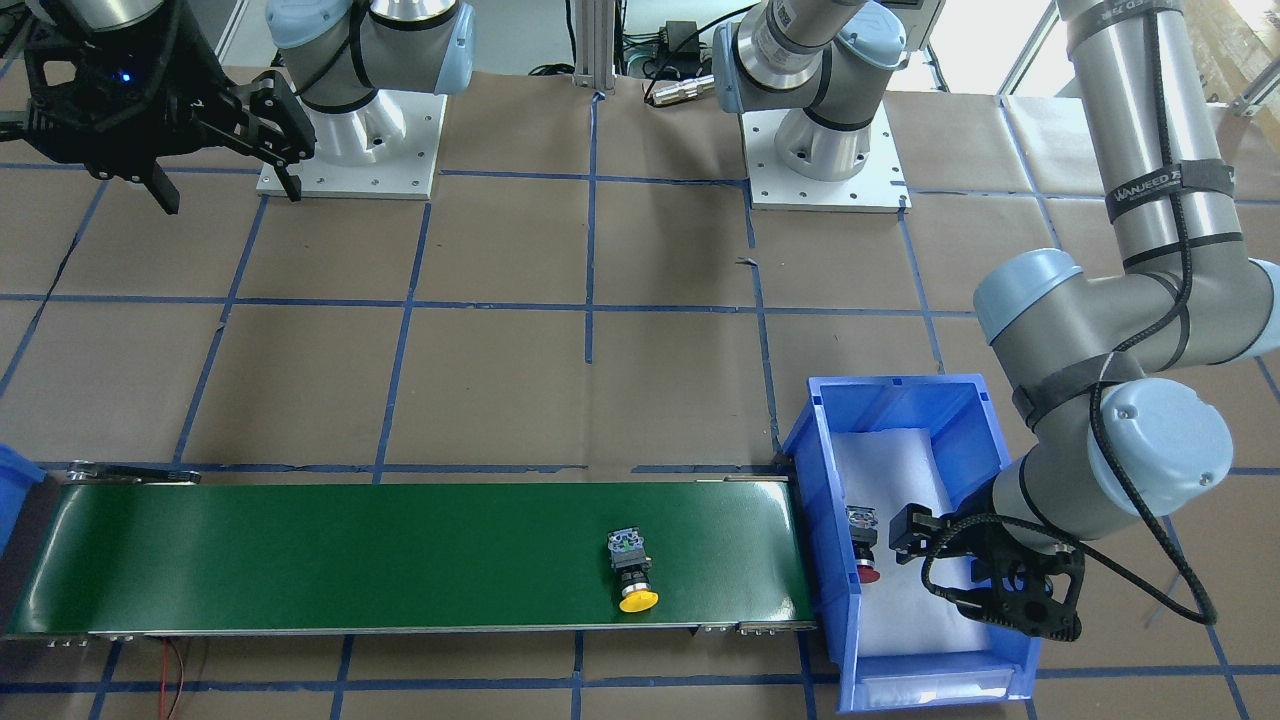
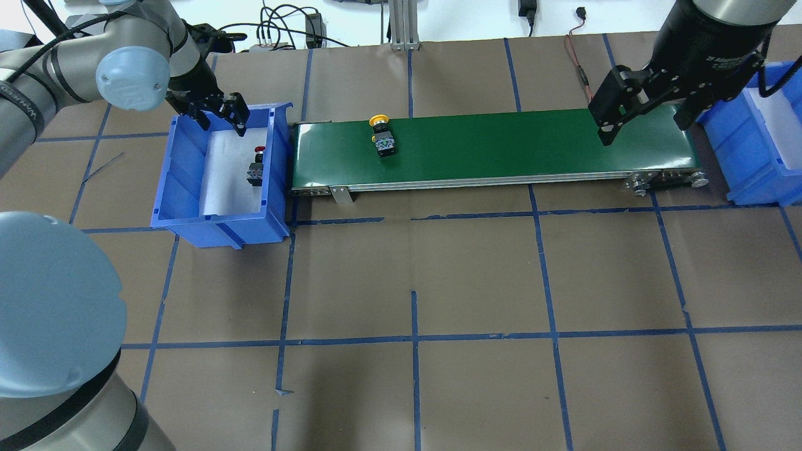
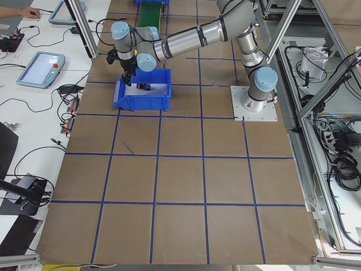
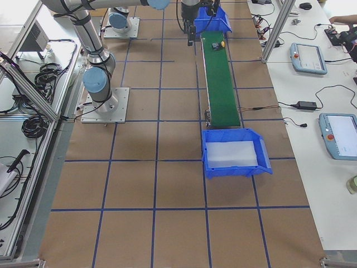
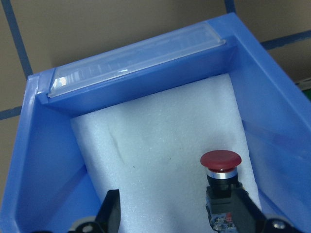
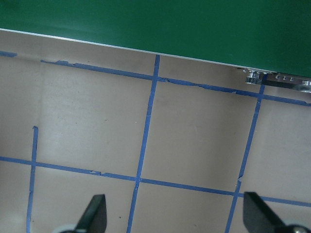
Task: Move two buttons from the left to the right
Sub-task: 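Move the left gripper back down into the bin over the red-capped button, then align the left gripper around the red-capped button in the bin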
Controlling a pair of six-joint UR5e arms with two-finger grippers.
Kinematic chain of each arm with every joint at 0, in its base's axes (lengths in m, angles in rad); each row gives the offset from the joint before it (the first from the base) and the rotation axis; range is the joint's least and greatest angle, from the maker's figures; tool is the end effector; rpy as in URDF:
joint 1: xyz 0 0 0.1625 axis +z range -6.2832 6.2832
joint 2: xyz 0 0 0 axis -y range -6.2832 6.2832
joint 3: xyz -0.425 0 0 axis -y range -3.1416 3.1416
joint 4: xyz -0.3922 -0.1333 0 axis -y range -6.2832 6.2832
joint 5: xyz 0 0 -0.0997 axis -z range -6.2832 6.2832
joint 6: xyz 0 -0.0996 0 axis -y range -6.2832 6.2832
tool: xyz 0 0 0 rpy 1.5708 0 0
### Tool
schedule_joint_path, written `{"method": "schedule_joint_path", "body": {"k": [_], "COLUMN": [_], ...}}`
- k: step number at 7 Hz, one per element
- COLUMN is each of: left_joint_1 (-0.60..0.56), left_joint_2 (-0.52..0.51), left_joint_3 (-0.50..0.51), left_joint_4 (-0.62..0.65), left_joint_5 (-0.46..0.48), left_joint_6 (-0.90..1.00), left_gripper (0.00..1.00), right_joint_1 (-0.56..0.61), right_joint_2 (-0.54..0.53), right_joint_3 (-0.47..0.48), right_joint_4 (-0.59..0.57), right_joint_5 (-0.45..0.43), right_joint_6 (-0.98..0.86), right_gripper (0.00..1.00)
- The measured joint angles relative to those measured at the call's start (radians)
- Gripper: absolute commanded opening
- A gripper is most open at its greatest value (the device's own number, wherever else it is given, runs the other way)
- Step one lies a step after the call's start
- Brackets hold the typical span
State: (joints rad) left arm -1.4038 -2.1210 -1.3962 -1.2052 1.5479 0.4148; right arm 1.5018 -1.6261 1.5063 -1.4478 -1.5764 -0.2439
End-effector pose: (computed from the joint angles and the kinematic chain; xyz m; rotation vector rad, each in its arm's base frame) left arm -0.0197 -0.6988 0.2803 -0.3850 -3.0929 -0.0047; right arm 0.1003 -0.4733 0.5338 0.2740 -3.1246 -0.0063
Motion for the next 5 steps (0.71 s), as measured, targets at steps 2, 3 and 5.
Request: {"method": "schedule_joint_path", "body": {"k": [2,3,5], "left_joint_1": [0.004,0.005,0.005], "left_joint_2": [0.0,0.0,0.0], "left_joint_3": [-0.036,-0.055,-0.076], "left_joint_4": [0.015,0.029,0.043], "left_joint_5": [-0.031,-0.042,-0.063], "left_joint_6": [0.012,0.017,0.019], "left_gripper": [0.72,0.72,0.69], "right_joint_1": [0.0,0.0,0.0], "right_joint_2": [0.0,-0.001,-0.001], "right_joint_3": [0.0,0.0,0.0], "right_joint_4": [0.001,0.001,0.002], "right_joint_5": [0.001,0.001,0.0], "right_joint_6": [0.0,0.0,0.0], "right_gripper": [1.0,1.0,1.0]}}
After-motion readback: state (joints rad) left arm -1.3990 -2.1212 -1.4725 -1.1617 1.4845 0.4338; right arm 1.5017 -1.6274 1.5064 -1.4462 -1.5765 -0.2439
